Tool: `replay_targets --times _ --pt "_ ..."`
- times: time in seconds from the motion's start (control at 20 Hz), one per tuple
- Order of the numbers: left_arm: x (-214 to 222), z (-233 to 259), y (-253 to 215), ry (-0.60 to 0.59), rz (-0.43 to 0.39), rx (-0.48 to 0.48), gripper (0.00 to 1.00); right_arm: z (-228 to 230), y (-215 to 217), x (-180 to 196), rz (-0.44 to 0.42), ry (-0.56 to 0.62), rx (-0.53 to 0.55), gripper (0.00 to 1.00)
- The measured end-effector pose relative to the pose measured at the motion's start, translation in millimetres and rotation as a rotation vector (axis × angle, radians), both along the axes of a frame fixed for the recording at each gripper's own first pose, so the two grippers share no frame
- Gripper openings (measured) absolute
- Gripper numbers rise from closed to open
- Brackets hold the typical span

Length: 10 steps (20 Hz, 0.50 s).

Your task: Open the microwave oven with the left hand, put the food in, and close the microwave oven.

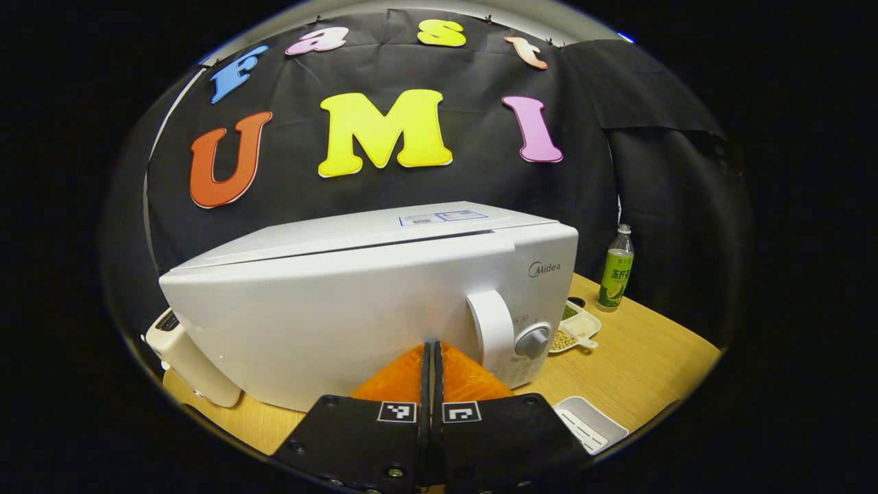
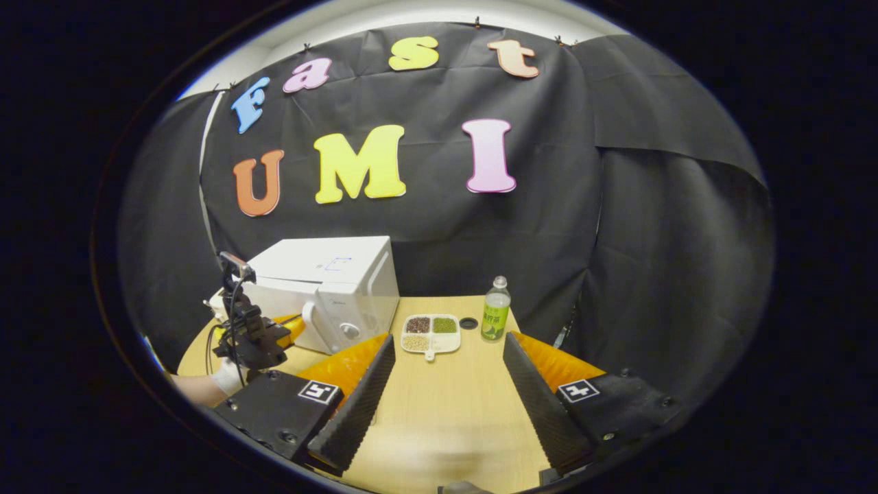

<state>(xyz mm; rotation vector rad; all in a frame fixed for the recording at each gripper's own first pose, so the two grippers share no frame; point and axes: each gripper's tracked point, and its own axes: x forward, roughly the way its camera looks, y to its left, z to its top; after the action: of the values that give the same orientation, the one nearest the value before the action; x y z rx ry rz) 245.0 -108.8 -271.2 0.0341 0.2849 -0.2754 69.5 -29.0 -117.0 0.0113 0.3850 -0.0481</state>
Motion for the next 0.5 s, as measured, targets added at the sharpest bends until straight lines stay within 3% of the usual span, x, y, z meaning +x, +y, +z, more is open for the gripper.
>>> replay_targets --times 0.2,0.25,0.4,0.45,0.5 --pt "4.1 -0.9 -5.2 0.029 0.015 -0.014 0.0 5.6 16.3 4.9 0.028 -0.012 -0.006 1.0" --pt "2.1 -1.5 -2.7 0.036 0.029 -0.007 0.0 7.9 20.2 5.9 0.034 -0.017 -0.008 0.92" --pt "-10.2 10.7 5.7 0.027 0.034 -0.024 0.0 16.1 31.0 8.9 0.045 -0.044 -0.003 0.92" --pt "-15.7 15.7 11.9 0.021 0.041 -0.016 0.0 19.0 34.8 10.7 0.048 -0.054 -0.001 1.0" --pt "-22.2 21.4 19.3 0.016 0.049 -0.006 0.0 21.1 39.3 11.3 0.054 -0.064 0.002 0.92"
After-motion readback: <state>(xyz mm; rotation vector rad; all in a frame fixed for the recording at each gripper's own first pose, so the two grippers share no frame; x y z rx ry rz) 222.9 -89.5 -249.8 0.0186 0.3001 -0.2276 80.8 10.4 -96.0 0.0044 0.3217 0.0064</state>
